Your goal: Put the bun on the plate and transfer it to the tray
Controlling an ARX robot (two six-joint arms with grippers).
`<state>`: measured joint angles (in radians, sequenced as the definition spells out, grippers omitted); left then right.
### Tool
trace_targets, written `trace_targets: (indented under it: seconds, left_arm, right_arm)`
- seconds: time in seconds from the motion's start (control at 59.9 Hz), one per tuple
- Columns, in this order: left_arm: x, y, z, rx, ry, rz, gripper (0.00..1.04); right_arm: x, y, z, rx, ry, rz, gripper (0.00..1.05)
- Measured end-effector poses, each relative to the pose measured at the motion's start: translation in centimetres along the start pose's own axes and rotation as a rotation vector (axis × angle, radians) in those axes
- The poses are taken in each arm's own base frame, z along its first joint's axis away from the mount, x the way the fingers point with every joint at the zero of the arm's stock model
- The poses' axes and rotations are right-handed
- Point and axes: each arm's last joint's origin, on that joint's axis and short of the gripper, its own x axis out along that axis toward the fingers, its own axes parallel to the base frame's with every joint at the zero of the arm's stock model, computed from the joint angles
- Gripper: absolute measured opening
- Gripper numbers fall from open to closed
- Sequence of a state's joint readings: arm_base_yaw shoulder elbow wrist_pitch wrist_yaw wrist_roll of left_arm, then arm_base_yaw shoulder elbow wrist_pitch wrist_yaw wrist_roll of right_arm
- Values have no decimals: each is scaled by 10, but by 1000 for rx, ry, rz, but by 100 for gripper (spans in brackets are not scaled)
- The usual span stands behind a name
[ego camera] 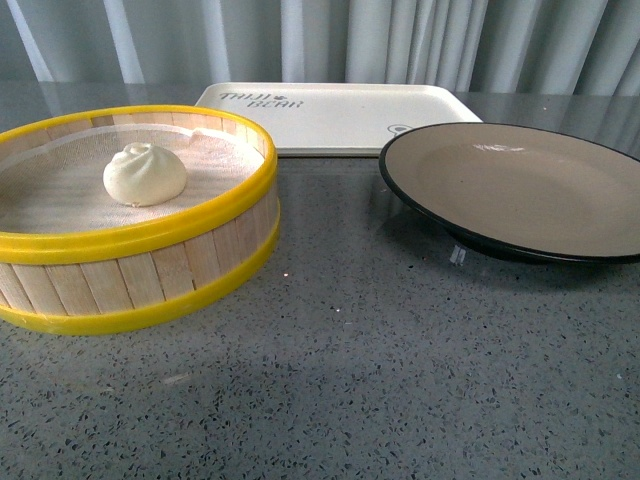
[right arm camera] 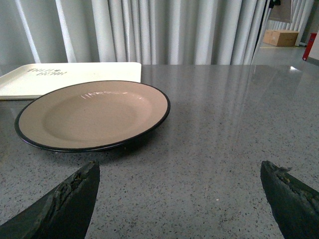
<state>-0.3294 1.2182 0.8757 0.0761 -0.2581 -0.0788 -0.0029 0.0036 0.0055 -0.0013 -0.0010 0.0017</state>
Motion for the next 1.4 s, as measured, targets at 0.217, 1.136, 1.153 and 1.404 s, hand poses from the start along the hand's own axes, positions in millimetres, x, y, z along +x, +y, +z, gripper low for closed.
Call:
trace_targets:
  seconds: [0.217, 1.136, 1.153, 1.404]
  left_arm:
    - [47, -30, 12, 129, 164, -16, 98]
    - [87, -25, -25, 157, 418, 83, 98]
    - [87, -26, -26, 158, 420, 83, 98]
    - [90, -27, -30, 154, 436, 77, 98]
  right_arm:
    - [0, 0, 0, 0, 0, 0, 96]
    - [0, 0, 0, 0, 0, 0, 96]
    - [0, 0, 0, 0, 0, 0, 96]
    - [0, 0, 0, 0, 0, 0, 96]
